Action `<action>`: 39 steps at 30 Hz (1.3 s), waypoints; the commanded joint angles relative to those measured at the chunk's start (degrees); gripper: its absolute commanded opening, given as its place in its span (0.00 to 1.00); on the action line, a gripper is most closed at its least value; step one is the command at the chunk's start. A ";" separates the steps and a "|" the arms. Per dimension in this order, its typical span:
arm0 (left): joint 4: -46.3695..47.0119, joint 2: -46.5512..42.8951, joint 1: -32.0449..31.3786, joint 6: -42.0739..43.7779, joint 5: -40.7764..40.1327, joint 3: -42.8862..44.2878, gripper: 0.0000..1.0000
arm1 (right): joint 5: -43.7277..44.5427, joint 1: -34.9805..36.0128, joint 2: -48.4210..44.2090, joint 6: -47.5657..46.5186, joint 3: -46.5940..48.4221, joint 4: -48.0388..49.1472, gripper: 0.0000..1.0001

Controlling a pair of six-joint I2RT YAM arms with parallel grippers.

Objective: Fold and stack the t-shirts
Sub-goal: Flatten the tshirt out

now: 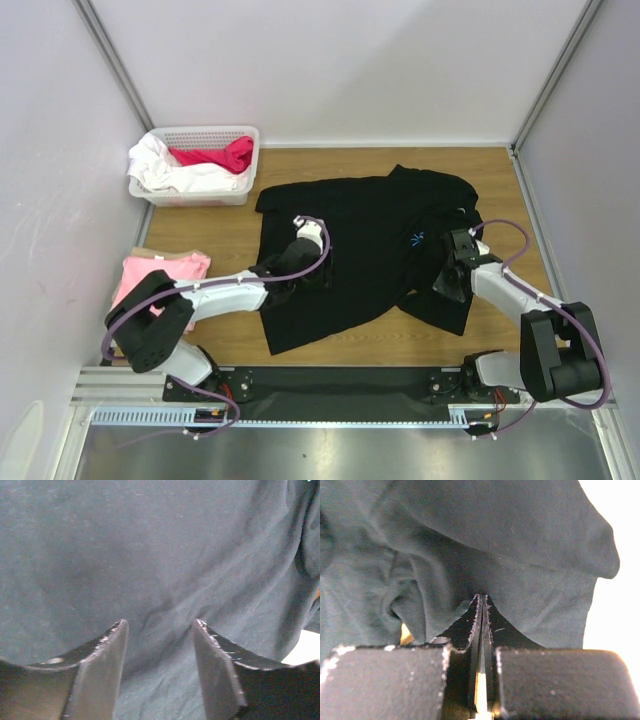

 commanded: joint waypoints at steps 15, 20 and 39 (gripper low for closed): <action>5.76 -10.61 10.11 1.67 4.85 -7.40 0.82 | 0.23 12.68 0.90 13.21 -1.80 -15.17 0.00; 5.84 -11.05 10.63 2.02 4.67 -8.10 0.83 | 0.22 21.11 3.54 15.94 -0.75 -19.82 0.00; 2.42 -10.96 13.36 5.45 2.38 -6.44 0.89 | -8.24 43.18 2.41 23.87 4.66 -30.09 0.00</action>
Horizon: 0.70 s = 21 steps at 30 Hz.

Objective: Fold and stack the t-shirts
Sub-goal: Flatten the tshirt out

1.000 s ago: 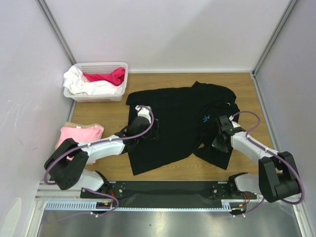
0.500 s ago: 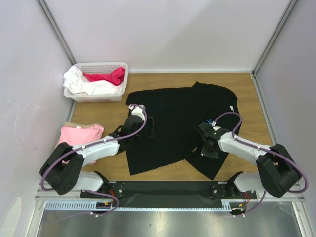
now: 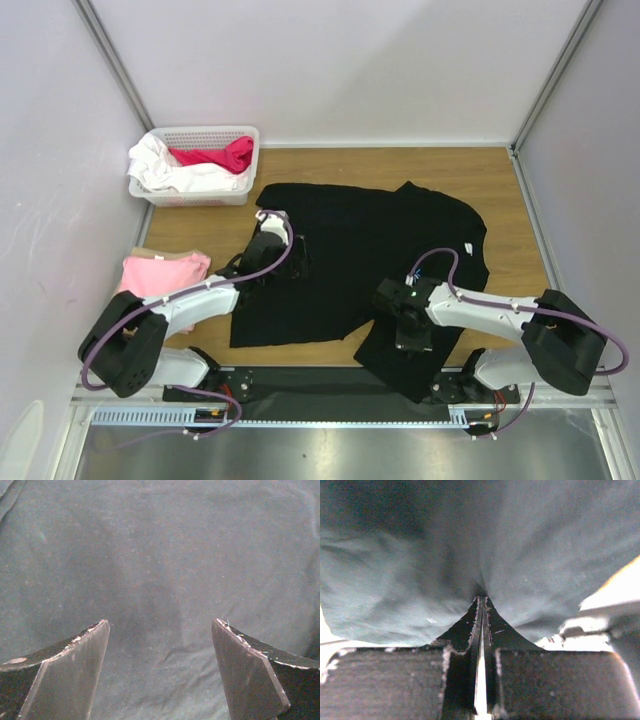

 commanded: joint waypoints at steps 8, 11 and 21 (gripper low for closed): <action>-5.65 1.64 2.37 4.04 -1.38 10.86 0.90 | 7.62 -11.31 -0.39 -14.15 28.22 -3.17 0.10; -8.55 2.52 3.51 4.30 -1.81 14.91 0.92 | 5.61 -21.90 -1.54 -18.82 28.06 6.15 0.26; -12.59 7.52 7.20 5.97 3.81 26.08 1.00 | -7.20 -51.63 11.70 -29.98 31.72 31.76 0.89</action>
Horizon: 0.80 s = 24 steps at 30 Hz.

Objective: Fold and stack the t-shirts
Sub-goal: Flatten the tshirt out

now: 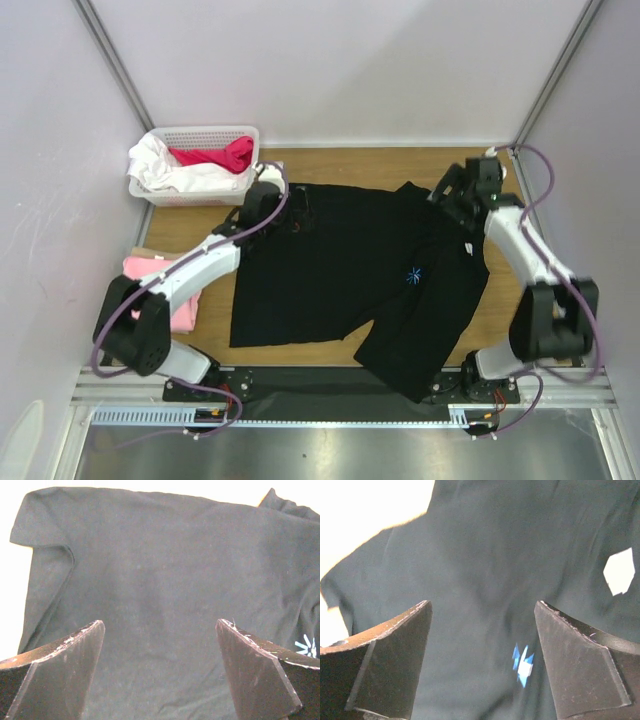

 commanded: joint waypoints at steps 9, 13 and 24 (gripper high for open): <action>-13.41 17.76 3.65 0.36 0.74 24.87 0.99 | -7.89 -7.33 23.97 -14.82 14.58 2.80 0.84; -14.40 24.88 5.41 0.78 2.58 31.11 0.98 | -13.25 -7.33 25.28 -14.30 14.13 7.20 0.81; -14.83 36.06 3.84 9.12 11.99 35.87 0.90 | -13.78 -7.33 31.26 -13.24 23.97 3.60 0.81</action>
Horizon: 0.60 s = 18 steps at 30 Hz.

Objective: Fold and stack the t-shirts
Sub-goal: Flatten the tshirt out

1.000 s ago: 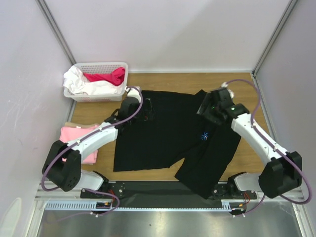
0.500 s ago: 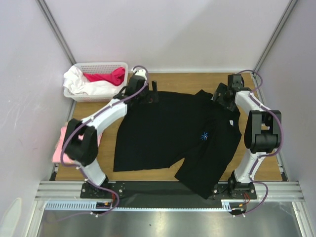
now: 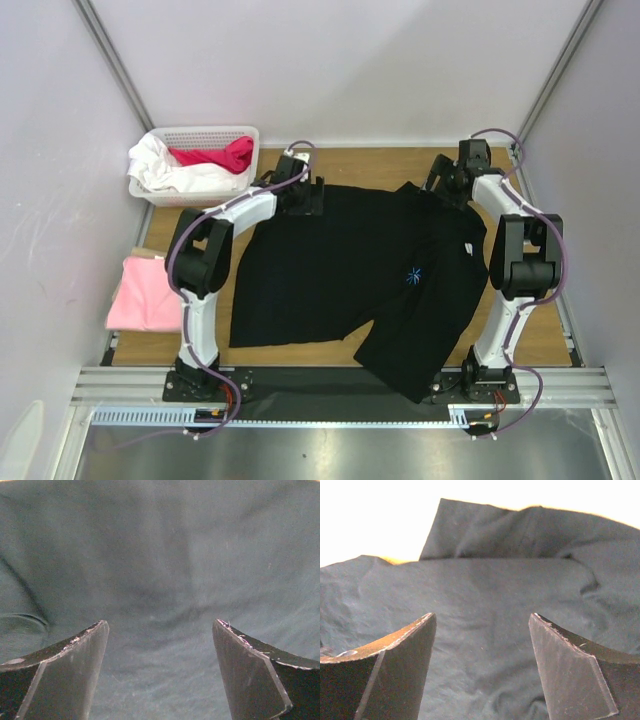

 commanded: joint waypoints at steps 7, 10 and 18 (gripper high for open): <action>-10.12 2.10 -5.76 11.25 2.28 1.38 0.87 | 1.61 -1.59 0.64 -0.19 6.26 -3.53 0.81; -12.15 1.32 -7.17 12.74 1.93 -1.43 0.85 | 2.76 -2.55 0.29 -0.54 6.00 -4.67 0.80; -17.42 -2.02 -12.87 15.64 0.52 -7.59 0.84 | 2.06 -4.67 1.34 -1.07 5.47 -5.30 0.80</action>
